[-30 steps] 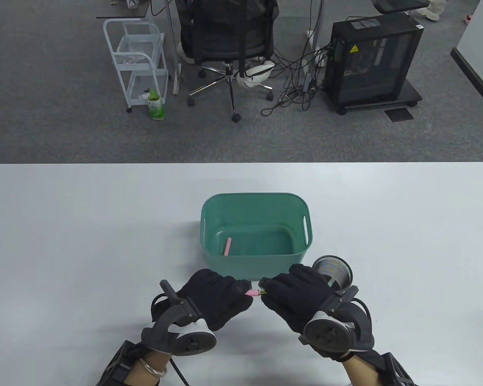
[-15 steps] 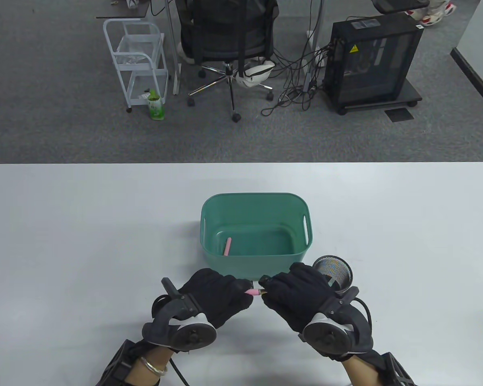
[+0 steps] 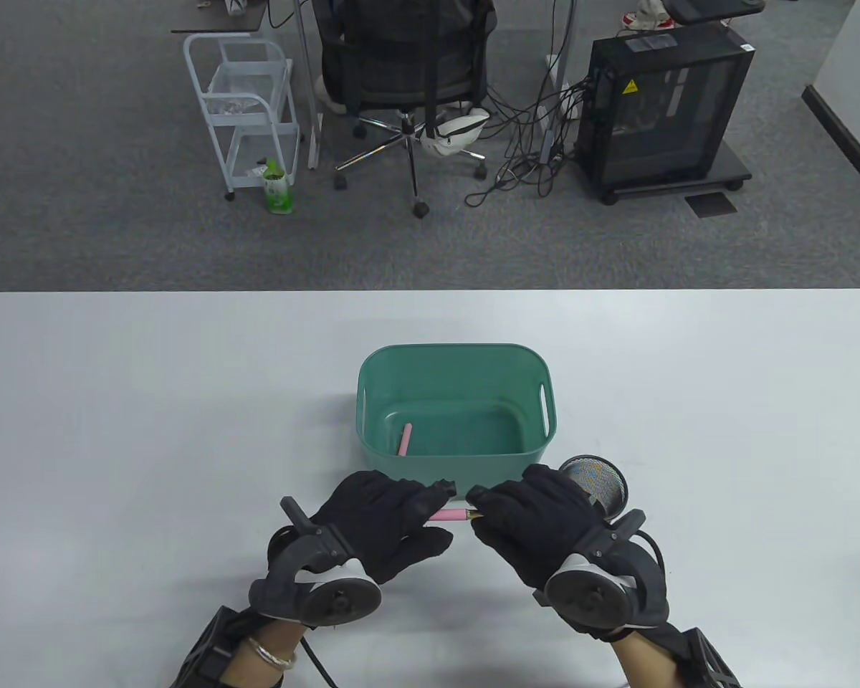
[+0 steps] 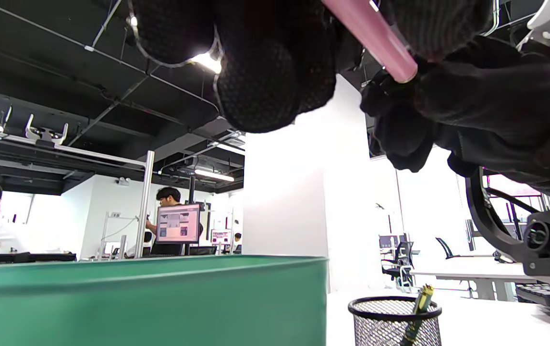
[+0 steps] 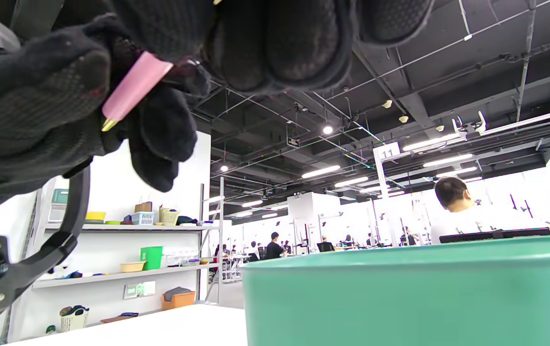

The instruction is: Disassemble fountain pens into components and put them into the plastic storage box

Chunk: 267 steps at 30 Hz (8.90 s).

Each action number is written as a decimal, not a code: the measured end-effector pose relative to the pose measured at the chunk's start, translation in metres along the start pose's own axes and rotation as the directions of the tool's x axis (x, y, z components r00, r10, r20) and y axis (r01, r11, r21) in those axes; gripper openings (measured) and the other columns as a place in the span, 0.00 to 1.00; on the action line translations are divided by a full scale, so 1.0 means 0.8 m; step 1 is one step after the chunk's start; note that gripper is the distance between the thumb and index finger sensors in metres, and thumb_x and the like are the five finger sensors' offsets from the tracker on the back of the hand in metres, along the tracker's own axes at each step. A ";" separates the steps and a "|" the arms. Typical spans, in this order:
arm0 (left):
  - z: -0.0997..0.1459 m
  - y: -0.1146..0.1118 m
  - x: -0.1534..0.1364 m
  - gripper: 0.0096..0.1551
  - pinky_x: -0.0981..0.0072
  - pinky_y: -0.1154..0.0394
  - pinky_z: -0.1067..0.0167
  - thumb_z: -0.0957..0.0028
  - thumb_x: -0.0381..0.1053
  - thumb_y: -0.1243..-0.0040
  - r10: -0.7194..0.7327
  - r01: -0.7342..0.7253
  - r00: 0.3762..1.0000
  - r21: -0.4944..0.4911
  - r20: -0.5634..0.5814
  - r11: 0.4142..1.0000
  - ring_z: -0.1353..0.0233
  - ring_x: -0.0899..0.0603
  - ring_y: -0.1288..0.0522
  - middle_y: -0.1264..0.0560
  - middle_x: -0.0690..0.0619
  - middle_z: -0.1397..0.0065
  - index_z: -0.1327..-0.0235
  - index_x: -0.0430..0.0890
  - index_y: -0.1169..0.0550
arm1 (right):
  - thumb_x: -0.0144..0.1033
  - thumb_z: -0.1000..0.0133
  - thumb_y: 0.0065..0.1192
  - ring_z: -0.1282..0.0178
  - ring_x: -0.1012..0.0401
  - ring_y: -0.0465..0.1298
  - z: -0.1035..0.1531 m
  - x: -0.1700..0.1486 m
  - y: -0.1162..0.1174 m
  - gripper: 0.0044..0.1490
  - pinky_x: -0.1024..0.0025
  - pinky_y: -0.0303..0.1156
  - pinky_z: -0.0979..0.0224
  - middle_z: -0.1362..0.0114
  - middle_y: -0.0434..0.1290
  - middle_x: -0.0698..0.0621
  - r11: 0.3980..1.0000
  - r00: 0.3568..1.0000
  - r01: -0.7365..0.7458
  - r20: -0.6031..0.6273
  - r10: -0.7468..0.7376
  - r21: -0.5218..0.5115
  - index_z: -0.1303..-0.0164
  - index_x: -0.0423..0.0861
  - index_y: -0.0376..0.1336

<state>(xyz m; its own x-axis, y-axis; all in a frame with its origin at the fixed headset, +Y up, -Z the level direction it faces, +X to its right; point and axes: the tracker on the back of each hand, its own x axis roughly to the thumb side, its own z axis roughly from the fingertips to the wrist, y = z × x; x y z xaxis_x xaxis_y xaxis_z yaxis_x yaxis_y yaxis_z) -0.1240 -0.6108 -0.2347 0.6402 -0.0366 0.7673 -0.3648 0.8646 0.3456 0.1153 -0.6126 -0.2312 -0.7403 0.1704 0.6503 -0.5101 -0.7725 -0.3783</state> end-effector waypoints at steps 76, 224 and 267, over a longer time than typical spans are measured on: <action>0.002 -0.001 -0.004 0.27 0.51 0.25 0.35 0.31 0.61 0.52 -0.009 0.010 1.000 0.041 -0.008 0.999 0.52 0.50 0.15 0.16 0.53 0.49 0.40 0.43 0.18 | 0.55 0.44 0.62 0.36 0.61 0.76 0.004 -0.007 -0.007 0.34 0.53 0.65 0.21 0.32 0.74 0.53 0.999 1.000 0.001 -0.008 -0.002 -0.038 0.28 0.54 0.66; 0.005 -0.009 -0.009 0.34 0.43 0.33 0.25 0.35 0.67 0.49 -0.007 0.008 1.000 0.052 -0.014 0.999 0.39 0.46 0.17 0.18 0.50 0.35 0.26 0.46 0.25 | 0.51 0.42 0.61 0.43 0.63 0.78 0.005 -0.013 -0.003 0.25 0.54 0.66 0.23 0.38 0.77 0.54 0.998 0.998 0.056 0.002 -0.056 -0.015 0.37 0.53 0.70; 0.005 -0.009 -0.012 0.32 0.46 0.28 0.30 0.33 0.66 0.55 0.014 -0.013 1.000 0.049 -0.013 0.999 0.50 0.47 0.14 0.14 0.51 0.46 0.39 0.43 0.18 | 0.51 0.42 0.61 0.43 0.63 0.78 0.005 -0.014 -0.001 0.25 0.54 0.67 0.23 0.38 0.77 0.54 0.998 0.998 0.061 0.009 -0.061 -0.018 0.37 0.54 0.70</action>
<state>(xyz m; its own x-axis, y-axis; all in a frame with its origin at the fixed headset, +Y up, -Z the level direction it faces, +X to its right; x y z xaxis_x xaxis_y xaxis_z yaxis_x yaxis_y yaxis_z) -0.1303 -0.6188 -0.2426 0.6439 -0.0182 0.7649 -0.4058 0.8394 0.3616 0.1260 -0.6160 -0.2359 -0.7040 0.2116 0.6779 -0.5621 -0.7495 -0.3498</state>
